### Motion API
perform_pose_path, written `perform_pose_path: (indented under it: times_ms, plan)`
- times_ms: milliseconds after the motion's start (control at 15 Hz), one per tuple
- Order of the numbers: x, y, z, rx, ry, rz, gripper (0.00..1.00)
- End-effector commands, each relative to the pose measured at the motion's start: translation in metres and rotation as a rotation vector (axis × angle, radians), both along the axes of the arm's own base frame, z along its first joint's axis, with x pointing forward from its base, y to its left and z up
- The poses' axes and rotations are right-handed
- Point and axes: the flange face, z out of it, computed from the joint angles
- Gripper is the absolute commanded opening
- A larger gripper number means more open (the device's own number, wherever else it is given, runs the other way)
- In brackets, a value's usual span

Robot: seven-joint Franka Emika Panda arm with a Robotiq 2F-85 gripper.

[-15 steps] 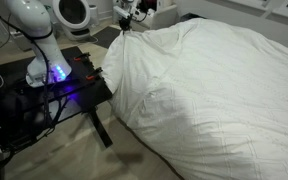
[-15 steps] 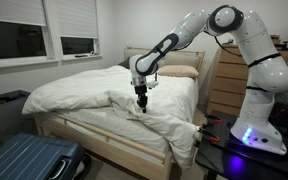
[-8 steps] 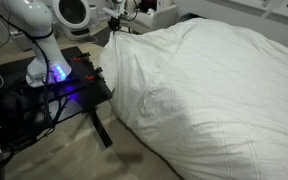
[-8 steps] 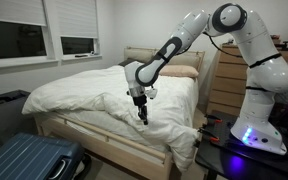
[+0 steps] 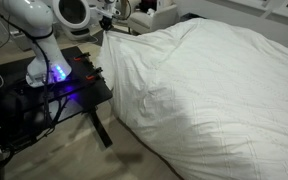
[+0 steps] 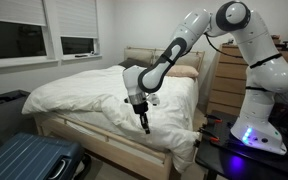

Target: Spread the bed fully

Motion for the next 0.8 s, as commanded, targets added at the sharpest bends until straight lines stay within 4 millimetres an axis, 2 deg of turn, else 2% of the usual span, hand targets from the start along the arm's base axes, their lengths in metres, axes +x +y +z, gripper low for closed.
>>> perform_pose_path:
  times_ms: [0, 400, 733]
  plan:
    - [-0.018, 0.03, 0.003, 0.052, -0.017, 0.039, 0.0]
    - [-0.043, 0.075, -0.004, 0.117, -0.023, 0.032, 0.0]
    - [-0.043, 0.096, -0.01, 0.205, -0.049, -0.068, 0.0]
